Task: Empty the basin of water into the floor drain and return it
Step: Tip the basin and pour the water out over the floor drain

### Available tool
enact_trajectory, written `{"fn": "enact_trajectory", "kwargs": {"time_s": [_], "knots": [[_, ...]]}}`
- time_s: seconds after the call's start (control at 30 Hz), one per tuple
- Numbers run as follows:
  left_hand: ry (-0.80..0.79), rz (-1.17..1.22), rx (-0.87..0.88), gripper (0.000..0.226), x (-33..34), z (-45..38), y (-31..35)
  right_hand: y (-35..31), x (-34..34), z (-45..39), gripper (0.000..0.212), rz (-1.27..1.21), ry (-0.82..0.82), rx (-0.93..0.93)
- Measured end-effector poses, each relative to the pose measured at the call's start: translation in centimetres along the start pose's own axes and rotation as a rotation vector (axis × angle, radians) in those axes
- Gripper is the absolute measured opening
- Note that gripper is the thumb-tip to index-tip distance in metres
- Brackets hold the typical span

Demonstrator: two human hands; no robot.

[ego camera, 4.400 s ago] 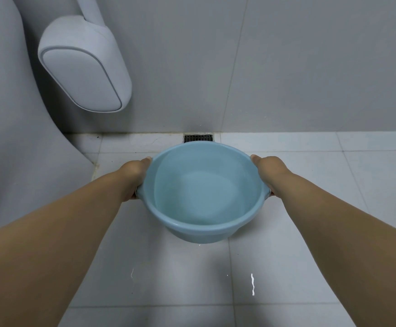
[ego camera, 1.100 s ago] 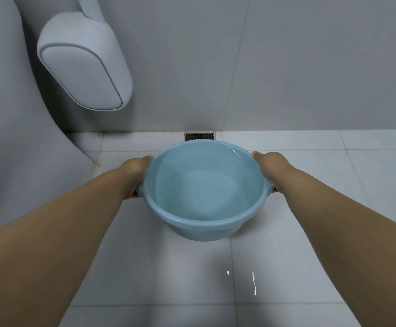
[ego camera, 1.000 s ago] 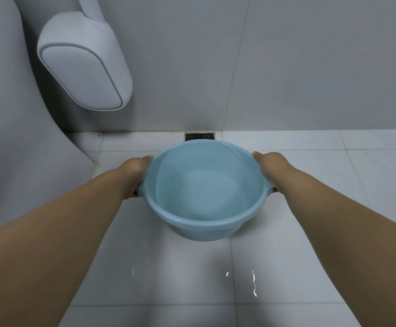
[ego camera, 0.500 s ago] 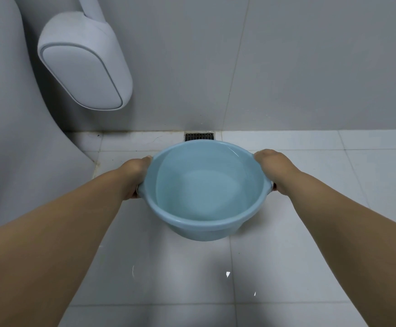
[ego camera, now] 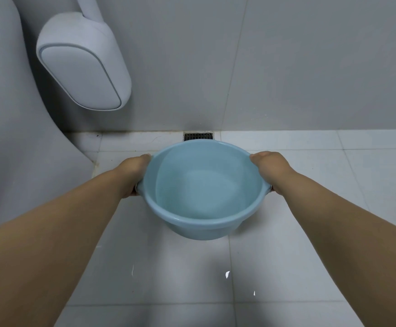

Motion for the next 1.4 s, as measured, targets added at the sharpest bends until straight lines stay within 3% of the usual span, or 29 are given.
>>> {"fn": "enact_trajectory", "kwargs": {"time_s": [0.27, 0.43, 0.67, 0.87, 1.1, 1.4], "knots": [[0.146, -0.362, 0.12, 0.041, -0.9, -0.2, 0.8, 0.2, 0.0, 0.1, 0.029, -0.051, 0.024, -0.063], [0.14, -0.411, 0.11, 0.039, -0.8, -0.5, 0.3, -0.1, 0.1, 0.0, 0.029, -0.015, 0.014, -0.063], [0.121, -0.216, 0.126, 0.037, -0.9, -1.2, -0.1, -0.2, -0.1, 0.0, 0.034, -0.016, 0.045, -0.141], [0.109, -0.044, 0.209, 0.022, -0.6, -1.0, -0.2, -0.2, -0.1, 0.5, 0.03, -0.128, 0.015, -0.035], [0.096, 0.103, 0.22, 0.021, -0.2, -1.0, -0.1, -0.2, -0.2, -0.1, 0.034, -0.105, 0.035, -0.14], [0.099, 0.097, 0.168, 0.02, -0.2, -1.3, 0.4, 0.1, -0.3, -0.1, 0.035, -0.112, 0.049, -0.119]]}}
Point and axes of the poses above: each hand's wrist, its own z-axis away from the middle knuckle, its own x-axis out of the palm, y = z × x, the point moved 3 cm from there along -z, towards the middle knuckle, and after that the axes turned 7 degrees about -z, right-handed, at the moved point
